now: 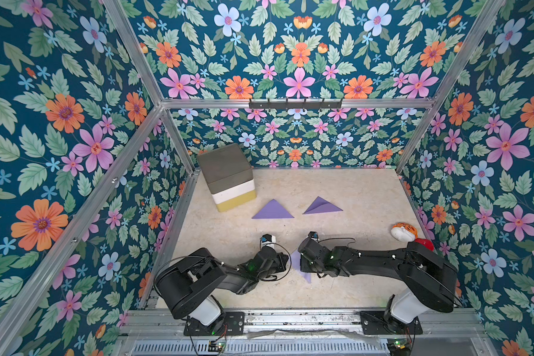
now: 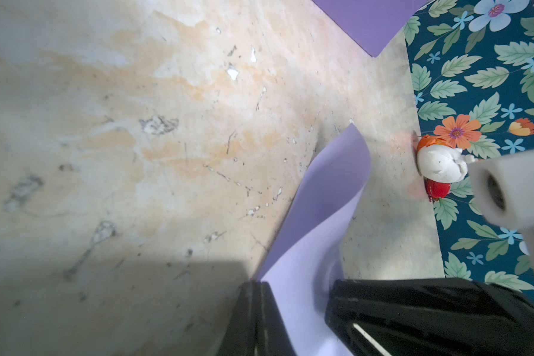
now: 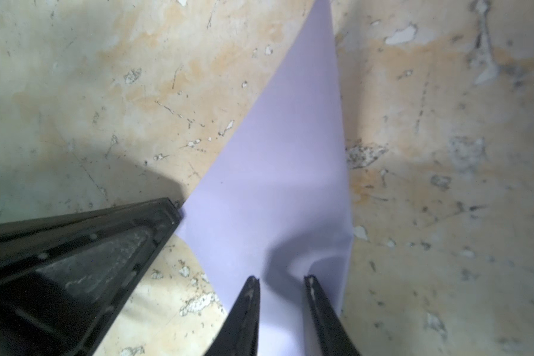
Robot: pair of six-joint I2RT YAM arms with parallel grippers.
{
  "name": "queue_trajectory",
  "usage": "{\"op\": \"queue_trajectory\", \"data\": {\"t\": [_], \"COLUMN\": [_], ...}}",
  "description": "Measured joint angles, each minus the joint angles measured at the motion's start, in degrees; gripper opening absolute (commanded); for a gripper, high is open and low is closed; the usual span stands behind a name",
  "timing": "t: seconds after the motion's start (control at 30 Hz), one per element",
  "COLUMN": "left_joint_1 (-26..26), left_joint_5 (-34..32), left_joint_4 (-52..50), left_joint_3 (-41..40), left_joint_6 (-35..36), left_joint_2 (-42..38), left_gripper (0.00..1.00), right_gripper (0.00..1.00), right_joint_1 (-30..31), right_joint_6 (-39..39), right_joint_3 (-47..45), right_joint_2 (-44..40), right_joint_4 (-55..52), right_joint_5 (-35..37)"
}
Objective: Fold the square paper diagonally
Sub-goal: Fold the paper at the center of the board.
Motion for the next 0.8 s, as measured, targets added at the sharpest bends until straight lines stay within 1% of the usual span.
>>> {"op": "queue_trajectory", "data": {"t": [0.37, 0.63, 0.8], "left_joint_1": [0.0, -0.1, -0.2], "left_joint_5": [0.0, 0.0, -0.2], "left_joint_4": [0.7, 1.6, 1.7], "left_joint_3": [0.0, 0.7, 1.4], "left_joint_6": [0.0, 0.2, 0.2], "left_joint_2": [0.3, 1.7, 2.6], "left_gripper": [0.08, 0.00, 0.00], "right_gripper": [0.29, 0.29, 0.30], "right_joint_1": [0.0, 0.0, 0.0], "right_joint_6": [0.0, -0.3, -0.5], "right_joint_3": [-2.1, -2.6, -3.1], "right_joint_2": [-1.3, -1.7, -1.9], "right_joint_4": [1.7, 2.0, 2.4], "right_joint_5": [0.8, 1.0, 1.1]}}
